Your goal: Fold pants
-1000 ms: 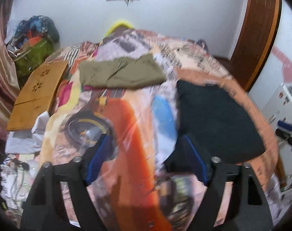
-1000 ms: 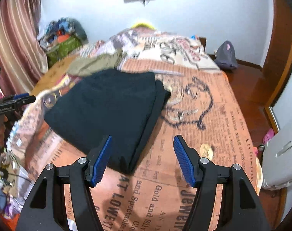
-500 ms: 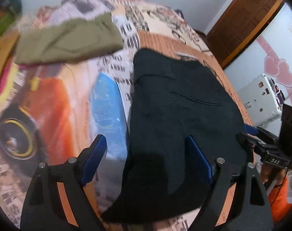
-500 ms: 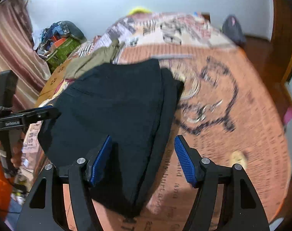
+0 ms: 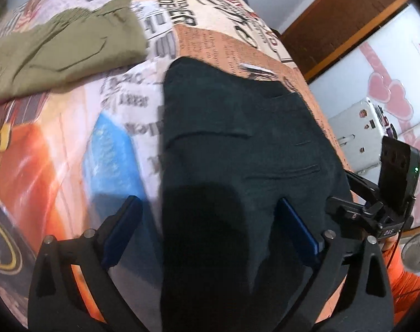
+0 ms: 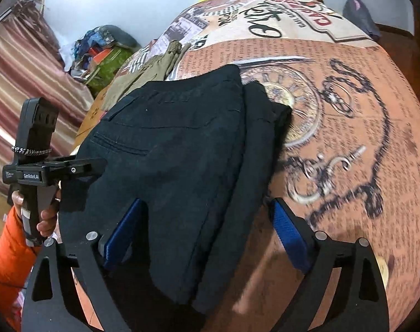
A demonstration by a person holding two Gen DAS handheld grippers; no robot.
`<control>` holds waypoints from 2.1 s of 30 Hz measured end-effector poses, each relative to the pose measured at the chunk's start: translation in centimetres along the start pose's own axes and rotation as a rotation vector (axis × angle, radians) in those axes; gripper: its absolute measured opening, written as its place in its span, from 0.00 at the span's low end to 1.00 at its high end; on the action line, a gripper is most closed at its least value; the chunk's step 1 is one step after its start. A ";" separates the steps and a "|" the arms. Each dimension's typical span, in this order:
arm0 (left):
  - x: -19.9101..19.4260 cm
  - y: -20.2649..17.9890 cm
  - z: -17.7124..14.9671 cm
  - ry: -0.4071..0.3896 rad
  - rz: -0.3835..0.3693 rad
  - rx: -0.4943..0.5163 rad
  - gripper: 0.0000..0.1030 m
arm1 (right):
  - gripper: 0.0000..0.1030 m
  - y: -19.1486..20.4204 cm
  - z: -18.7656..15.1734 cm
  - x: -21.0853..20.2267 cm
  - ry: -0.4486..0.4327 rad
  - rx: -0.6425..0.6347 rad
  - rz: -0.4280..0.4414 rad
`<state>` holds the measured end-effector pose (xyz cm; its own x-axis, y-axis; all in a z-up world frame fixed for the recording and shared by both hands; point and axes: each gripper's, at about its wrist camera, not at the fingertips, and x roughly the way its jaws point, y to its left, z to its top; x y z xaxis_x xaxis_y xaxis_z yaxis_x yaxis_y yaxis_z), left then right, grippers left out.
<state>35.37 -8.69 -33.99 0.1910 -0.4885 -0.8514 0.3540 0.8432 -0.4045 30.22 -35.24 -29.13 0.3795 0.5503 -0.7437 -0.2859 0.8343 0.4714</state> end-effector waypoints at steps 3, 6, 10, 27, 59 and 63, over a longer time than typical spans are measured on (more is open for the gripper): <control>0.2 -1.2 0.5 0.003 -0.089 0.063 0.93 | 0.89 -0.1 0.5 0.4 0.008 0.001 0.026; 1.2 -2.9 0.9 0.015 -0.033 0.128 0.93 | 0.85 -0.1 0.6 0.2 0.016 0.006 0.034; 1.1 -2.5 1.7 0.007 -0.021 0.086 0.76 | 0.63 -0.2 1.1 -0.1 0.026 0.008 0.061; -5.0 -4.9 0.8 -0.147 0.063 0.163 0.23 | 0.26 4.5 3.3 -3.0 -0.046 -0.143 0.017; -22.5 8.1 9.1 -0.544 0.236 0.064 0.23 | 0.26 19.6 19.3 2.1 -0.250 -0.461 0.084; -21.8 11.6 11.2 -0.540 0.244 0.045 0.23 | 0.25 20.6 21.2 5.1 -0.246 -0.482 0.071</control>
<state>45.55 9.25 -16.42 0.7065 -0.3364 -0.6226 0.2777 0.9410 -0.1933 44.89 -14.50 -13.15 0.5229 0.6444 -0.5579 -0.6672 0.7168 0.2026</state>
